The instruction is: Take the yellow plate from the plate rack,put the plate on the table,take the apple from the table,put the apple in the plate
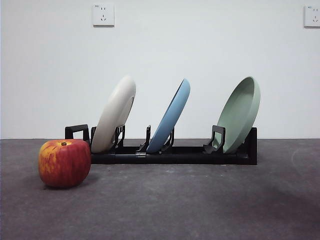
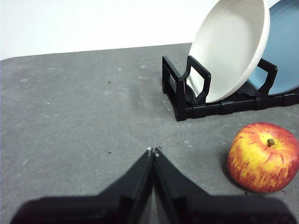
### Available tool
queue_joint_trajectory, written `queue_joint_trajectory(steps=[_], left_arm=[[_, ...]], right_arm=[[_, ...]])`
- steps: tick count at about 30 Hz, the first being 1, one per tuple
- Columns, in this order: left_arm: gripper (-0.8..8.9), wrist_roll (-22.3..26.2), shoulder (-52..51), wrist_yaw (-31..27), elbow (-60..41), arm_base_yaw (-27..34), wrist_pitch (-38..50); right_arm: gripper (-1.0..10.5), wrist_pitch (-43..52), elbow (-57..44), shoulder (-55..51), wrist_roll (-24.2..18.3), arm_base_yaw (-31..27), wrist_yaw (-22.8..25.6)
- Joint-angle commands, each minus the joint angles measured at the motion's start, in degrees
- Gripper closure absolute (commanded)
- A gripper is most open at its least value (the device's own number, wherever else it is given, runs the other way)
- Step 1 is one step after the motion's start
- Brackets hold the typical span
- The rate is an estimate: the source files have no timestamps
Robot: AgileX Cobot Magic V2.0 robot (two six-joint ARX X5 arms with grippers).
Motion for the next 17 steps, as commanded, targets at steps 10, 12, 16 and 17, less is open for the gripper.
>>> queue_joint_trajectory(steps=[10, 12, 16, 17], left_arm=[[8.19, -3.5, -0.2, -0.1, -0.9, 0.2, 2.0], [8.2, -5.2, -0.2, -0.1, -0.8, 0.2, 2.0], [8.2, -6.7, -0.2, -0.1, -0.4, 0.2, 1.9], [8.2, -7.5, -0.2, -0.1, -0.1, 0.2, 1.5]], right_arm=[[9.5, 1.2, -0.7, -0.2, 1.3, 0.0, -0.1], [9.5, 1.7, -0.5, -0.2, 3.6, 0.0, -0.1], [9.6, 1.7, 0.3, 0.0, 7.3, 0.0, -0.1], [9.6, 1.7, 0.7, 0.2, 7.7, 0.0, -0.1]])
